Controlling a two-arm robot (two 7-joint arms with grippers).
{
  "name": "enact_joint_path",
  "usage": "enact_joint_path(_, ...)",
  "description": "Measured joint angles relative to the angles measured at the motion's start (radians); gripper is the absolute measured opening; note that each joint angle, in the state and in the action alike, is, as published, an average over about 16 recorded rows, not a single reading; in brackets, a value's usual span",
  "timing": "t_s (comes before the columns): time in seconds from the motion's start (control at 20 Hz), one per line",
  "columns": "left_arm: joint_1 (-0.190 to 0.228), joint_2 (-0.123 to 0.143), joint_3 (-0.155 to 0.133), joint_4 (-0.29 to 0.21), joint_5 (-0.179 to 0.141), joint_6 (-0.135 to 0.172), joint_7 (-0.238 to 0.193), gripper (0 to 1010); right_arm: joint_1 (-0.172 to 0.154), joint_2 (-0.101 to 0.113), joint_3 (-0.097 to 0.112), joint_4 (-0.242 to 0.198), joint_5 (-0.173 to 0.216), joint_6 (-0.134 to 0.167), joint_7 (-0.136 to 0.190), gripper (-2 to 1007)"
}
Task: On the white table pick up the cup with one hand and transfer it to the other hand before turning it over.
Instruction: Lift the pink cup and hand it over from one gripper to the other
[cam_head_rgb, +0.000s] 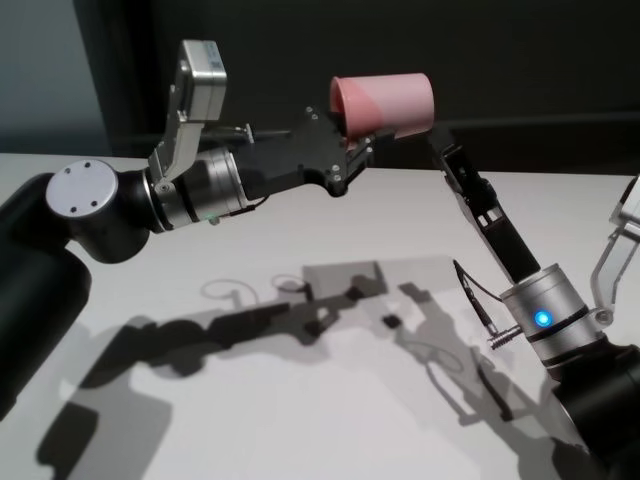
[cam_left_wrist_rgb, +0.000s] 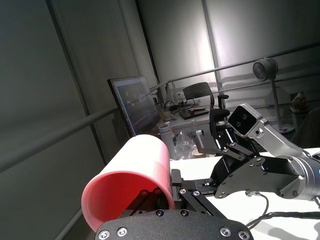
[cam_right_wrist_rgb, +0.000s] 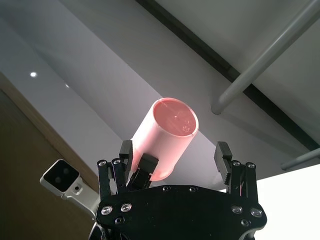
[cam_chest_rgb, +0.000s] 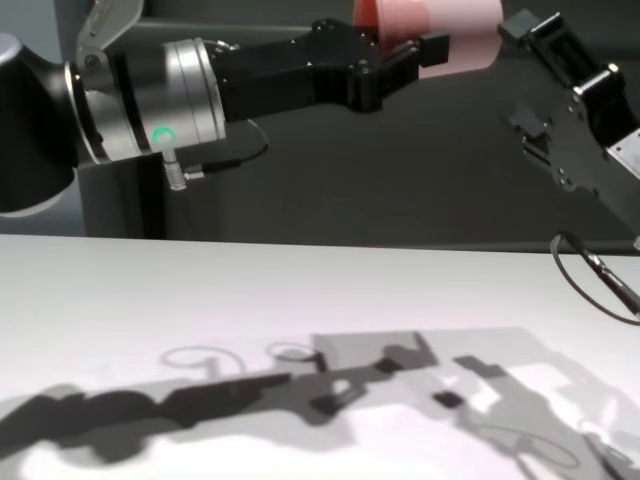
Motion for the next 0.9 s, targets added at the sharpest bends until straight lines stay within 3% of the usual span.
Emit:
enact_joint_path(0.5,0.0,0.0,0.0,0.0,0.0,0.0,0.0,45,0.056,-0.011,-0.004,0.068,0.071,0.004,0.042,1002)
enact_joint_path(0.9,0.0,0.0,0.0,0.0,0.0,0.0,0.0,45,0.091,-0.019,-0.021,0.11,0.103,-0.001,0.063,1002)
